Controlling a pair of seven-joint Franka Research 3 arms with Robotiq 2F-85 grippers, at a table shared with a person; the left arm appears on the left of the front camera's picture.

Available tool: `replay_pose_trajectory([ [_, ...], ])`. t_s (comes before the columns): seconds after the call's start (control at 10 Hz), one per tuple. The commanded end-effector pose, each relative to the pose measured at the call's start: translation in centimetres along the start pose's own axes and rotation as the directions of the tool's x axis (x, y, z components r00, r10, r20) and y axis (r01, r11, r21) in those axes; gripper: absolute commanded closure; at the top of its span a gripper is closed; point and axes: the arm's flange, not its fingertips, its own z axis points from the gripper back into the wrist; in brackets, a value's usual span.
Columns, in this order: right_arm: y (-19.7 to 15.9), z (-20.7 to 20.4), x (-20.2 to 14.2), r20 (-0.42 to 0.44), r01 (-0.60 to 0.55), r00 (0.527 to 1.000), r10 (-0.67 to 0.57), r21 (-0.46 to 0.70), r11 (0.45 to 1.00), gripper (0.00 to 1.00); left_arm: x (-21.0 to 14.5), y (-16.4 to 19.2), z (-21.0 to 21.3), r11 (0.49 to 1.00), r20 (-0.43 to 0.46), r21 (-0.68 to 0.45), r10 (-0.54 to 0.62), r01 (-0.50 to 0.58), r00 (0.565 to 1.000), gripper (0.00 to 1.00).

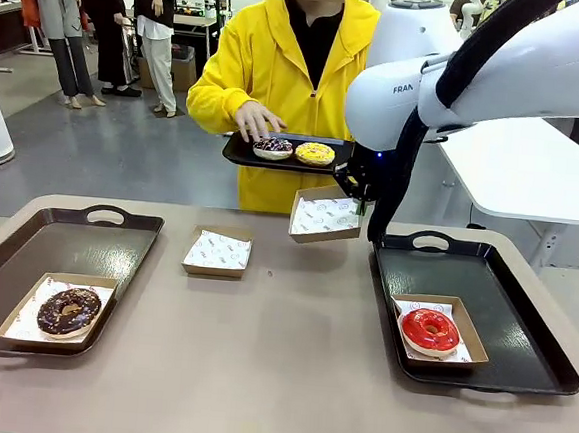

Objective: Individually package the donuts and arrange them on the tray.
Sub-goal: Place the picked Paper togo box on the Handle tray while simultaneously picking up another Paper togo box from the table with the other hand.

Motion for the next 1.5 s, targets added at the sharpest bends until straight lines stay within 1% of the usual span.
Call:
replay_pose_trajectory([
  [0.0,0.8,0.3,0.4,0.011,0.022,1.0,-0.021,-0.035,0.999,1.0,1.0,0.3,1.3,0.999,0.058,-0.047,-0.017,0.019,0.998,0.0],
  [0.1,1.1,0.5,0.7,0.01,0.023,1.0,-0.022,-0.03,0.999,1.0,0.5,0.7,1.8,0.999,0.085,-0.049,-0.013,0.018,0.996,0.0],
  [0.3,1.7,0.5,1.5,0.003,0.027,1.0,-0.027,-0.035,0.999,1.0,-0.1,1.1,2.1,0.998,0.164,-0.034,-0.046,0.052,0.985,0.0],
  [0.4,1.9,0.3,2.0,0.01,0.016,1.0,-0.016,-0.041,0.999,1.0,0.3,1.0,2.0,0.999,0.08,-0.039,0.015,-0.012,0.997,0.0],
  [0.5,0.9,0.6,0.6,-0.005,0.003,1.0,-0.003,0.002,1.0,1.0,0.3,1.0,2.0,0.999,0.08,-0.039,0.015,-0.012,0.997,0.0],
  [1.4,0.9,0.6,0.6,-0.005,0.003,1.0,-0.003,0.002,1.0,1.0,0.3,1.0,2.0,0.999,0.08,-0.039,0.015,-0.012,0.997,0.0],
])
